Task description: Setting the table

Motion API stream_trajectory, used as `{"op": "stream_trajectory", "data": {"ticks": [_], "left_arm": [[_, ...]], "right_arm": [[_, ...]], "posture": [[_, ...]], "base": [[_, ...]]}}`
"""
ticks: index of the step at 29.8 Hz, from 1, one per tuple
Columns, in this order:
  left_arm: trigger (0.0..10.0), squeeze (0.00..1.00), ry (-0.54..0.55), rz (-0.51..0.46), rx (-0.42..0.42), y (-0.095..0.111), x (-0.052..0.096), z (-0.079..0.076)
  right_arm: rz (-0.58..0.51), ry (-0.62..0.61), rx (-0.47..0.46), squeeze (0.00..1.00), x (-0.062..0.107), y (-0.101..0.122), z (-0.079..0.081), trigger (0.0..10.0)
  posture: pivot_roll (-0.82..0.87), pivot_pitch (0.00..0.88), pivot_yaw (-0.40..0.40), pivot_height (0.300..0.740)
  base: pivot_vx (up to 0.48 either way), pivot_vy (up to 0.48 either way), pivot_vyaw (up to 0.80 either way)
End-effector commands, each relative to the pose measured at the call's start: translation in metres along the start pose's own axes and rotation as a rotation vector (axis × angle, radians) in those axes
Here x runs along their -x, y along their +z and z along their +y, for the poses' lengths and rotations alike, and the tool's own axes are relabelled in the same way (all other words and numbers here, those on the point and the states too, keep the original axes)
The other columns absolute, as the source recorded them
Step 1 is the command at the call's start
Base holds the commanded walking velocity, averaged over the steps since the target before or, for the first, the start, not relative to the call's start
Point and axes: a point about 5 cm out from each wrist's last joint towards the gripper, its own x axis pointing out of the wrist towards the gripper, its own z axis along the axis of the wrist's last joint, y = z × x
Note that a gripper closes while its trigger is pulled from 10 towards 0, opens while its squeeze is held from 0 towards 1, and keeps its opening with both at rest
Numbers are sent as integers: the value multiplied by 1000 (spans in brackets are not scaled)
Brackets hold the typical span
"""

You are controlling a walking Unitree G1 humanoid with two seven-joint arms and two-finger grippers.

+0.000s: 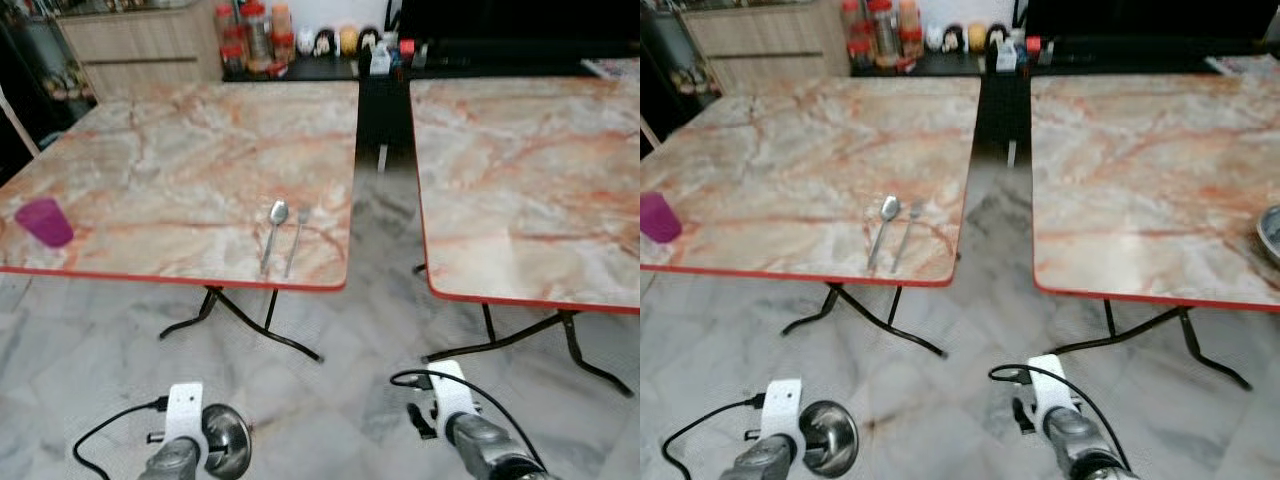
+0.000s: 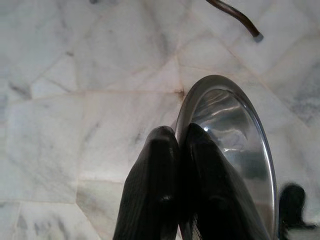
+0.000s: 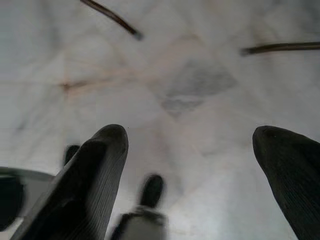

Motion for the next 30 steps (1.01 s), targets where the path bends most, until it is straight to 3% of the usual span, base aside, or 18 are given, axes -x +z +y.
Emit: {"op": "stream_trajectory", "data": {"ticks": [1, 7, 30], "left_arm": [[10000, 0, 2, 5, 0, 1, 0, 0], [10000, 0, 3, 7, 2, 1, -1, 0], [10000, 0, 10, 13, 17, 2, -1, -1]], "right_arm": [[10, -14, 3, 0, 1, -3, -6, 10000], [12, -19, 13, 0, 1, -2, -6, 10000], [9, -21, 6, 0, 1, -1, -7, 10000]], "posture": [[-78, 7, 68, 740], [-77, 9, 64, 740], [-83, 22, 68, 740]], "base": [[0, -285, 0], [0, -284, 335], [0, -280, 0]]}}
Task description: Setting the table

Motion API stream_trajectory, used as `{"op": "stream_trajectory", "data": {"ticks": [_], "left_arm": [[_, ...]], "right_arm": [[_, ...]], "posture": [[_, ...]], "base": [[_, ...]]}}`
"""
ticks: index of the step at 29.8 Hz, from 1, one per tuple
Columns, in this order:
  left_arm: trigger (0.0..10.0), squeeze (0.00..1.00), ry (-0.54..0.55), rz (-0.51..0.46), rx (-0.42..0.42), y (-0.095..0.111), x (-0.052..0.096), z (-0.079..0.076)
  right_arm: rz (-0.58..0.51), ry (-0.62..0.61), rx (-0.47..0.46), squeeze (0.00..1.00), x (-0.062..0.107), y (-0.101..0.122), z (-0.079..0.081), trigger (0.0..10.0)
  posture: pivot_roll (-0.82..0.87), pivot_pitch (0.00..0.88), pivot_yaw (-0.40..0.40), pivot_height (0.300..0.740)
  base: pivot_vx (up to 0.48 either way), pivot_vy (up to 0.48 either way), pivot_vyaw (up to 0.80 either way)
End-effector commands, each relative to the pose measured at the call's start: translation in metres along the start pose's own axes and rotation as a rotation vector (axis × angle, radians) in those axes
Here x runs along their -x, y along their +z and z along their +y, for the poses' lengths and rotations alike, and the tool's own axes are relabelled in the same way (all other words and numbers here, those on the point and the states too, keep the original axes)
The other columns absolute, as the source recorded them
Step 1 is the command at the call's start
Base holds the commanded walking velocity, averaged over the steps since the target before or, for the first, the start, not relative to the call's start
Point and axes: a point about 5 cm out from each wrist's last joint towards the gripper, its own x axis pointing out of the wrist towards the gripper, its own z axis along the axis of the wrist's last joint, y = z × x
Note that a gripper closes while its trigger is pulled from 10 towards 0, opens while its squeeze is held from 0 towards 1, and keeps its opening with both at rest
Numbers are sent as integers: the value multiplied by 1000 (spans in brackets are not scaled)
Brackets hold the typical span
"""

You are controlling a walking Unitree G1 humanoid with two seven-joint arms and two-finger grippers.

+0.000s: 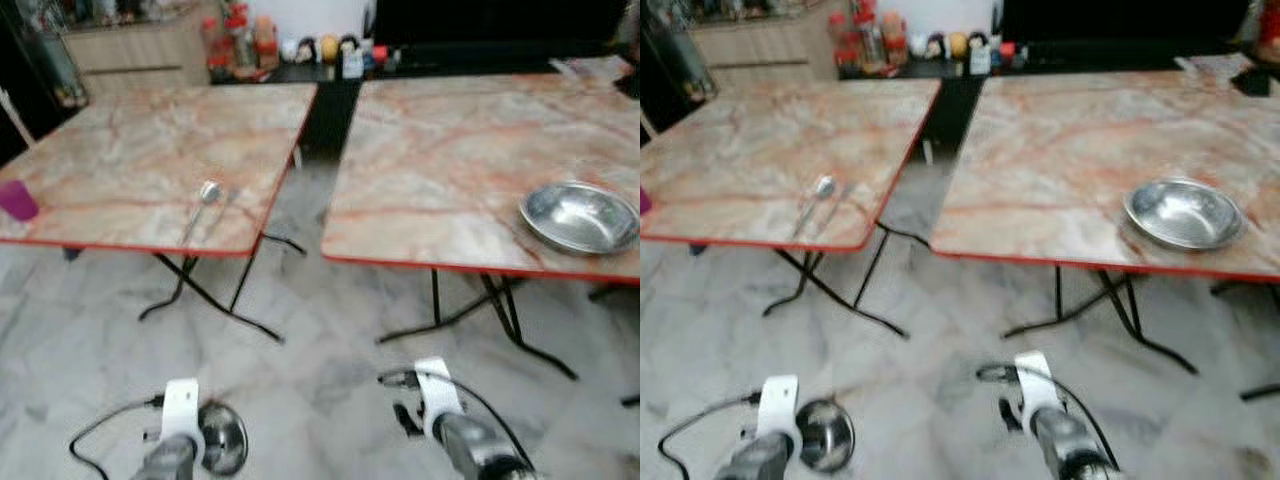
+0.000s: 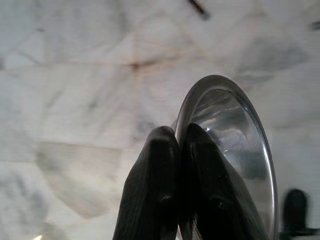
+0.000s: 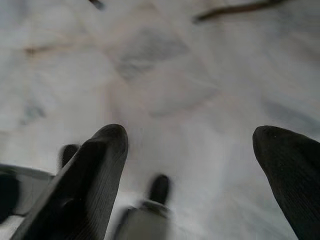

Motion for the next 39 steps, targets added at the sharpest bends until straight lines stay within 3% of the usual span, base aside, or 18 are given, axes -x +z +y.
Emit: {"op": "stream_trajectory", "data": {"ticks": [1, 7, 22, 39], "left_arm": [[10000, 0, 32, 1, 2, 2, 0, 10], [10000, 0, 43, 17, 3, 1, 0, 11], [10000, 0, 49, 30, 63, 0, 0, 9], [10000, 0, 41, 30, 68, 0, -1, 7]], "right_arm": [[-22, 16, 1, 0, -1, 8, 7, 10000], [-23, 14, 0, 0, -1, 8, 7, 10000], [-37, 10, -19, 0, -1, 10, 7, 10000], [-39, 8, -3, 0, -1, 11, 5, 10000]], "posture": [[-83, 22, 68, 740], [-83, 22, 65, 740], [-81, 15, 59, 740], [-80, 17, 54, 740]], "base": [[0, -281, 0], [0, -279, 0], [0, 0, 0], [274, 0, -222]]}}
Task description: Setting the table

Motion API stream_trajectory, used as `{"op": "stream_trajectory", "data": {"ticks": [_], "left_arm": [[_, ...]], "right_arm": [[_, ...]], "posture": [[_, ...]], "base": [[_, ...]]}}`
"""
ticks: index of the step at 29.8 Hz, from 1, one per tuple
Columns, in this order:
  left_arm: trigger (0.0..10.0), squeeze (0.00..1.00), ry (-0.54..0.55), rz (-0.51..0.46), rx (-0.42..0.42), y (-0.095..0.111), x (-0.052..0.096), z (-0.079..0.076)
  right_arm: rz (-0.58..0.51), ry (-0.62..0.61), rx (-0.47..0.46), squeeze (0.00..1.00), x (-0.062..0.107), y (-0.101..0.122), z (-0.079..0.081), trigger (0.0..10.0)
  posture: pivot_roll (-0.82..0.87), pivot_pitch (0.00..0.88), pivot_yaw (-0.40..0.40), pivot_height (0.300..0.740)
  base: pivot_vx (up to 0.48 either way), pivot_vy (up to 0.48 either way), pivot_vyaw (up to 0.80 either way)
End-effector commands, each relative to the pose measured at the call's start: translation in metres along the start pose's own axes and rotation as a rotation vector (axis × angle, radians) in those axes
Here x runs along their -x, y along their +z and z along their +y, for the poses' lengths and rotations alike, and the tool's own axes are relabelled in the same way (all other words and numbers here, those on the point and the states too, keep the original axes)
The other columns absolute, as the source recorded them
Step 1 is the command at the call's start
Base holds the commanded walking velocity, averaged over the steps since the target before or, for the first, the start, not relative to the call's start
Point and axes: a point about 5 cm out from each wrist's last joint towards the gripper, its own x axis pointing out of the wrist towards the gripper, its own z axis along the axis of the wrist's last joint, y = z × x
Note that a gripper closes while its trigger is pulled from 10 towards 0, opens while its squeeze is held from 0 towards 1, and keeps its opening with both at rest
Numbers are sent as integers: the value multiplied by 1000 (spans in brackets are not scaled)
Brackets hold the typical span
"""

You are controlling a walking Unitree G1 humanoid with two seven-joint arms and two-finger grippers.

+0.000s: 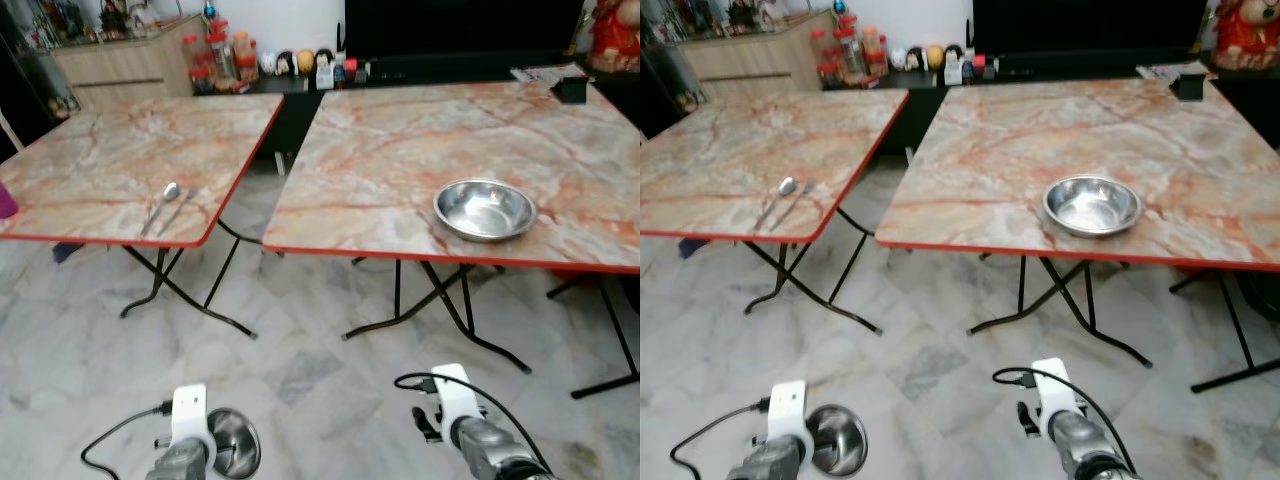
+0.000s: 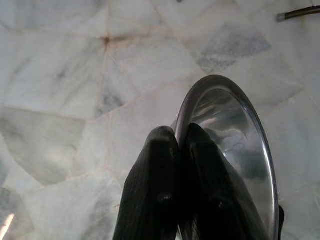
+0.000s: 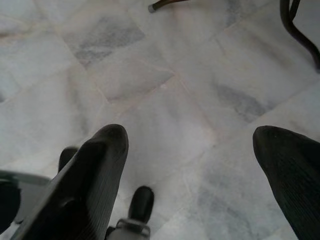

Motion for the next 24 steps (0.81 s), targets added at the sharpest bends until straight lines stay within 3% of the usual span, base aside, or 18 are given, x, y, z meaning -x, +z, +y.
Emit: {"op": "stream_trajectory", "data": {"ticks": [1, 24], "left_arm": [[10000, 0, 13, 2, -4, 0, 0, 6], [10000, 0, 2, 2, -14, 3, -1, 4]], "right_arm": [[-25, 24, 2, 0, -1, 7, 8, 10000], [-32, 26, 0, 0, -1, 10, 8, 10000]], "posture": [[-80, 17, 54, 740], [-80, 11, 55, 740]], "base": [[300, 0, 0], [313, 0, 0]]}}
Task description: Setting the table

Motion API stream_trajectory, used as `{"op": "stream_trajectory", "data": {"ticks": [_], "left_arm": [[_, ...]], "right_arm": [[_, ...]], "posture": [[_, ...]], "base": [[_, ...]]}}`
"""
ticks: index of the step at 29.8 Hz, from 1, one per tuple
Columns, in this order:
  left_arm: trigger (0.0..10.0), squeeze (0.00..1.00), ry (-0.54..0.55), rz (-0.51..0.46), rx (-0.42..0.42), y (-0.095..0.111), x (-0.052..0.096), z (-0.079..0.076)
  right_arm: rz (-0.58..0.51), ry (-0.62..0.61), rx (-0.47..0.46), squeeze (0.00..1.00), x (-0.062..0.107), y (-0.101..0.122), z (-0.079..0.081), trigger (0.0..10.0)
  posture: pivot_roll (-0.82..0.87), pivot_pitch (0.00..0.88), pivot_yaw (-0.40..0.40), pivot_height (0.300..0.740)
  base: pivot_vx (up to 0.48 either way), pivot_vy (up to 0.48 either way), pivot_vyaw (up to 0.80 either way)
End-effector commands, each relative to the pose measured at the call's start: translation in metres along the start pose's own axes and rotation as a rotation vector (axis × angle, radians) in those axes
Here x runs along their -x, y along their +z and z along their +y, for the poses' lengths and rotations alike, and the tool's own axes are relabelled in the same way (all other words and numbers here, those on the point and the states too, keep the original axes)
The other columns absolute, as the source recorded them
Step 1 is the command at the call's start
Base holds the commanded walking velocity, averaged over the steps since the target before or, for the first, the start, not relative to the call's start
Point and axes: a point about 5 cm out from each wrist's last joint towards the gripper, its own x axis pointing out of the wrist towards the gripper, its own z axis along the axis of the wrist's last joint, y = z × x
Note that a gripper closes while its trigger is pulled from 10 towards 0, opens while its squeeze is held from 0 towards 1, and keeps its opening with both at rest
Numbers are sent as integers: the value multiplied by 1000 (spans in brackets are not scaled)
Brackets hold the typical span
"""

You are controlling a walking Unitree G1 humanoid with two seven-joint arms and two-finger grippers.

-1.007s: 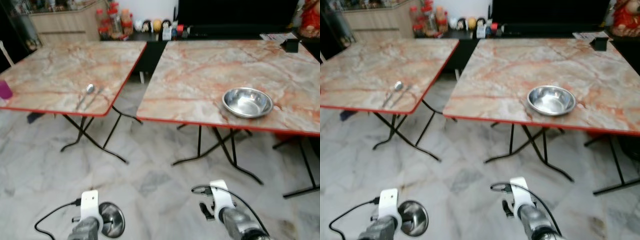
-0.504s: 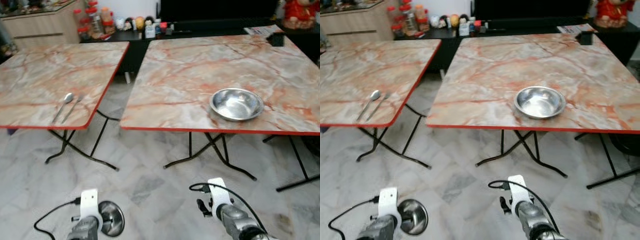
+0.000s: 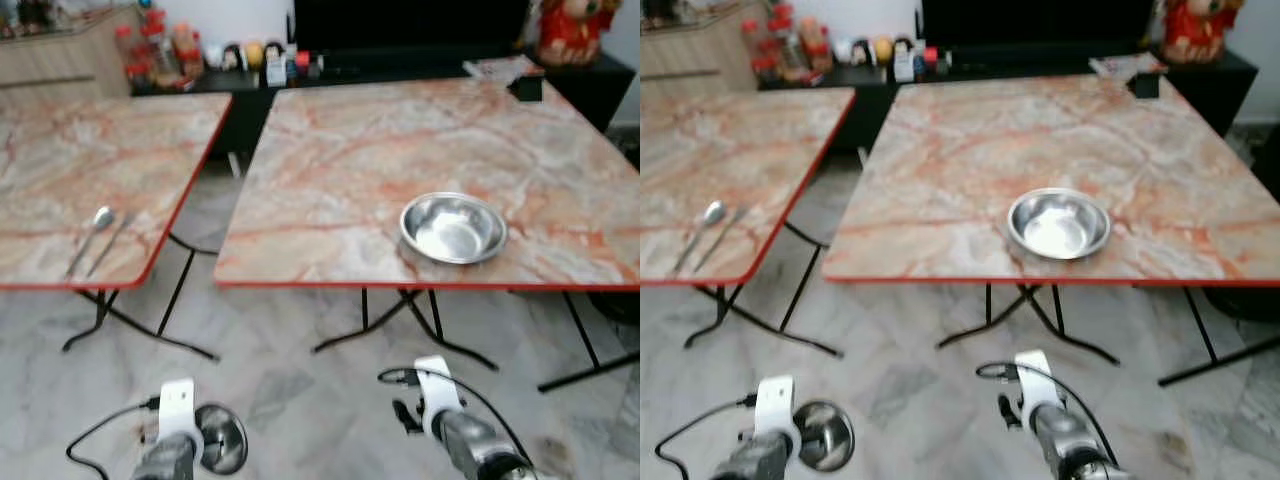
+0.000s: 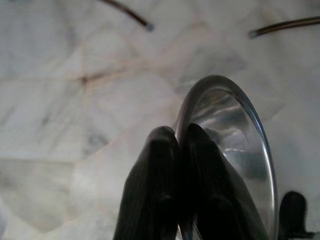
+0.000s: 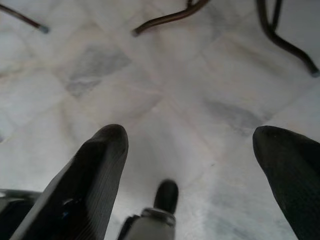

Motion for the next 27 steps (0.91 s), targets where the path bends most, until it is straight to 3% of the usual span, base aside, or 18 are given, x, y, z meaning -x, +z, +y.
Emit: {"op": "stream_trajectory", "data": {"ticks": [1, 6, 17, 27], "left_arm": [[10000, 0, -2, 8, -5, -2, 0, 1], [10000, 0, -6, 10, -4, -2, 0, 1], [10000, 0, -22, 12, -22, -1, 0, 0], [10000, 0, -12, 11, -17, -4, 0, 1]], "right_arm": [[-11, -4, -1, 0, 0, 4, 0, 10000], [-11, -5, 1, 0, 0, 4, -1, 10000], [-12, -4, -1, 0, 0, 4, 0, 10000], [-10, -6, -1, 0, 0, 2, -1, 10000]], "posture": [[-80, 11, 55, 740], [-80, 11, 52, 740], [-88, 15, 58, 740], [-87, 9, 55, 740]], "base": [[315, 0, 0], [315, 0, 0], [0, 0, 0], [0, -264, 0]]}}
